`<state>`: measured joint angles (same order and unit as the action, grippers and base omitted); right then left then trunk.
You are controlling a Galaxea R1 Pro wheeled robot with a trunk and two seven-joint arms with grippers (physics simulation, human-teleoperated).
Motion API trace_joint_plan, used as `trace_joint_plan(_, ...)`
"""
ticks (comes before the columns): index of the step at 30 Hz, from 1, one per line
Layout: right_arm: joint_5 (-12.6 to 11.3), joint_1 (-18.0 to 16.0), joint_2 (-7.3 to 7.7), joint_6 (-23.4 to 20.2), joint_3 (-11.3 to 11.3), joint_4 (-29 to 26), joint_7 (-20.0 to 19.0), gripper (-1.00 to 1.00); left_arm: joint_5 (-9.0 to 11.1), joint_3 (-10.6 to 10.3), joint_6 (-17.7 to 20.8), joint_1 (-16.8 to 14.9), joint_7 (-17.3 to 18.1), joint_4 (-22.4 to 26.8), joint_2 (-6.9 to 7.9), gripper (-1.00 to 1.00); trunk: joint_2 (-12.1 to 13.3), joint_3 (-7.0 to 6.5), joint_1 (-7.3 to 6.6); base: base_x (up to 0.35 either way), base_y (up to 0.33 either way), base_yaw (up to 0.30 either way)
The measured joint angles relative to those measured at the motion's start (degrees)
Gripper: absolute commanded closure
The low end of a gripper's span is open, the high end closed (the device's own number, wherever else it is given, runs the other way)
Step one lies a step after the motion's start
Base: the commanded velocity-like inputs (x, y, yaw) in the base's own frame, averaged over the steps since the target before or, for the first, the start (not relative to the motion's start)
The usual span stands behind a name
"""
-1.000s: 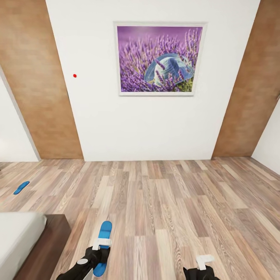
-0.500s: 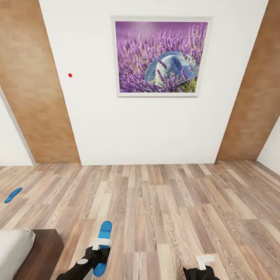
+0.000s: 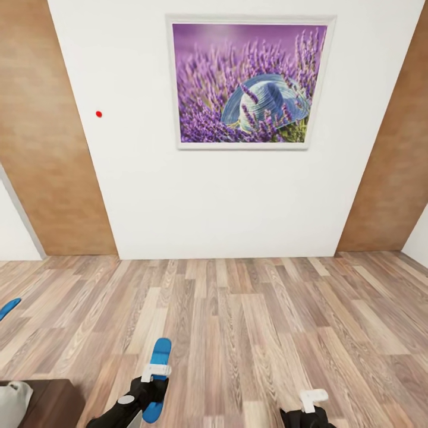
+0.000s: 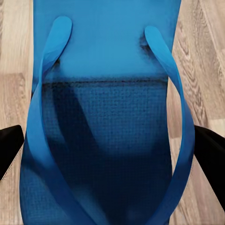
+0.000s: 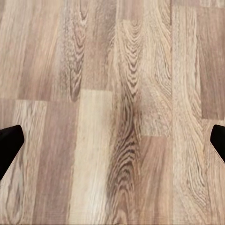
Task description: In the bedroom, move the book from the bed onto either nightstand, and place the two sandals side by side next to the bed.
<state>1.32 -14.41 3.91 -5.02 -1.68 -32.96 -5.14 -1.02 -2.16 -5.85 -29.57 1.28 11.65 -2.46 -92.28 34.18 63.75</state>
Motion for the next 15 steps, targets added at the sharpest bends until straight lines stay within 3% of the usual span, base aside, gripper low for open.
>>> trace_joint_plan(15,0.03,0.00,0.00,0.00,-0.08,0.03,-0.04,-1.00,0.00,0.00,0.00,0.00,0.00,0.00,-0.01,1.00,0.00,0.00,0.00,0.339,0.000,0.000)
